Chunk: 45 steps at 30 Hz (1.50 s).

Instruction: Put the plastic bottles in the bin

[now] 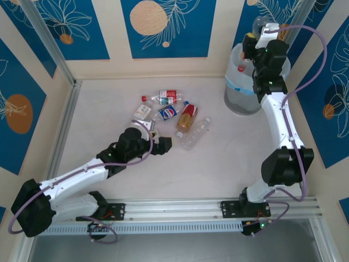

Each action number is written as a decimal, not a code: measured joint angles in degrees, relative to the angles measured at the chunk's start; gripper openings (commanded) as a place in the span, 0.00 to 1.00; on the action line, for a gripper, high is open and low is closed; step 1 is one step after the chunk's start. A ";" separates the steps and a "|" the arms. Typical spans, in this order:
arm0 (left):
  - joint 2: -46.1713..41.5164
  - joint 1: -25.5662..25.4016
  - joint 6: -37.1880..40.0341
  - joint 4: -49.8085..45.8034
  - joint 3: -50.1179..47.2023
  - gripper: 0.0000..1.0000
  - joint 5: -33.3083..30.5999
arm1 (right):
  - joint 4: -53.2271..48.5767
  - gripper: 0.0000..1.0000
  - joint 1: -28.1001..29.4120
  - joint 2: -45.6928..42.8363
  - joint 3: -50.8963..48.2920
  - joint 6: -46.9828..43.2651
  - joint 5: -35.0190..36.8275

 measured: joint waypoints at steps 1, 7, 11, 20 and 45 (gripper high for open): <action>0.00 0.02 0.04 0.15 -0.04 0.99 0.00 | 1.42 0.39 -0.33 0.92 0.33 -0.63 0.85; -0.07 0.02 0.20 1.49 -0.83 0.99 0.13 | 6.95 0.39 -0.52 3.21 1.53 -4.55 3.21; -0.07 0.02 1.33 1.88 -1.31 0.99 0.59 | 10.08 0.40 -0.22 3.21 0.50 -7.93 3.76; -0.11 0.02 4.11 1.84 -1.11 0.99 0.59 | 12.28 0.40 0.48 7.15 -4.35 -17.11 4.83; -0.11 0.02 4.24 0.46 -0.66 0.99 0.57 | -19.17 0.78 -6.95 20.83 10.58 -4.50 2.89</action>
